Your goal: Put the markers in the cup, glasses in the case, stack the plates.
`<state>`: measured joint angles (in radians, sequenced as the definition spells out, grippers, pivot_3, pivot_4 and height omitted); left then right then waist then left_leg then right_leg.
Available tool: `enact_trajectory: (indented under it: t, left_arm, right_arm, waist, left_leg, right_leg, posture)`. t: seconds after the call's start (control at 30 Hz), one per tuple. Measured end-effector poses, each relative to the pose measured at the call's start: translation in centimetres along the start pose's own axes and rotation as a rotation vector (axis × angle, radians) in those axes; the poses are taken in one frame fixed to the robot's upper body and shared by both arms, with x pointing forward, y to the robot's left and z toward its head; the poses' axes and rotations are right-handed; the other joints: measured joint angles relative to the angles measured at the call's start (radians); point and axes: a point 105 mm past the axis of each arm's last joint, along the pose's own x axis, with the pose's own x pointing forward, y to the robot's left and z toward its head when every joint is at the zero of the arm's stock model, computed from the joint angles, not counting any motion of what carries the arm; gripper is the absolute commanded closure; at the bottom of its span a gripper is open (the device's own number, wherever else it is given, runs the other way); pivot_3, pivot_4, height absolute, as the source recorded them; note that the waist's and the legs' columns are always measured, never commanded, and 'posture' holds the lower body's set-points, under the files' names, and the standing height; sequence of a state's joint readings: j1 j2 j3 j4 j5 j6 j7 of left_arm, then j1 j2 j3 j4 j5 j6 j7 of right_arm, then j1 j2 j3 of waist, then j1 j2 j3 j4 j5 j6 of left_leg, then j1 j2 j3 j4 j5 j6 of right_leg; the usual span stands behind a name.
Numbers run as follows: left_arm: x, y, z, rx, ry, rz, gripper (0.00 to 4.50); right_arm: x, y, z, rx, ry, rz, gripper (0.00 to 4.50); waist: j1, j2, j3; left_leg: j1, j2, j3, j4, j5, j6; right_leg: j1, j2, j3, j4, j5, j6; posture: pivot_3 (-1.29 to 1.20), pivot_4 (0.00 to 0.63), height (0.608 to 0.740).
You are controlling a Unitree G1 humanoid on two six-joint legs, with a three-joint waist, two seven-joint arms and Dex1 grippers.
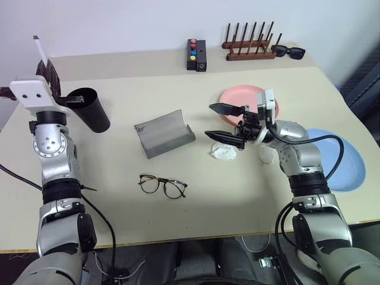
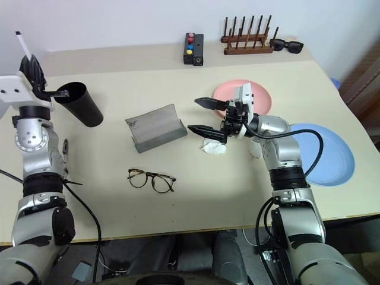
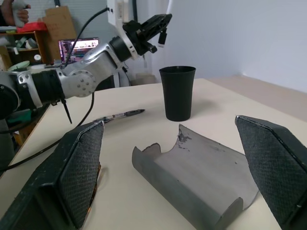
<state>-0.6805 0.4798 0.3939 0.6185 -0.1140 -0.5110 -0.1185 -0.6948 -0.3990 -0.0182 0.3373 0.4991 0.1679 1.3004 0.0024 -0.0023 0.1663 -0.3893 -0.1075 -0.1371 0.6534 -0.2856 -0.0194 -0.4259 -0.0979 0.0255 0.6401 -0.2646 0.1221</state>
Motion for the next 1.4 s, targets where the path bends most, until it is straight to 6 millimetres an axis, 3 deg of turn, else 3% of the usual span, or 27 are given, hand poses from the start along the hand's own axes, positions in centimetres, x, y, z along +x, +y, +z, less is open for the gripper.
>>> enact_trajectory:
  t: [0.33,1.4]
  left_arm:
    - [0.1,-1.4,-2.2,-0.034,0.057,-0.02,4.3]
    - [-0.9,-0.7,-3.1,0.021,0.081,-0.019,4.3]
  right_arm:
    - [0.2,0.0,0.5,-0.02,-0.003,-0.009,0.0]
    - [0.0,-0.2,0.1,-0.002,-0.011,-0.018,0.0]
  waist:
    - [-0.021,0.0,0.0]
    - [-0.019,0.0,0.0]
  left_leg:
    - [-0.002,-0.001,0.001,0.003,0.0,0.0]
    - [-0.003,-0.001,0.001,0.006,0.0,0.0]
  right_leg:
    - [-0.005,-0.001,0.0,0.007,0.0,0.0]
    - [-0.005,-0.001,0.0,0.009,0.0,0.0]
  posture:
    - [0.0,0.15,0.74]
    - [0.0,0.15,0.74]
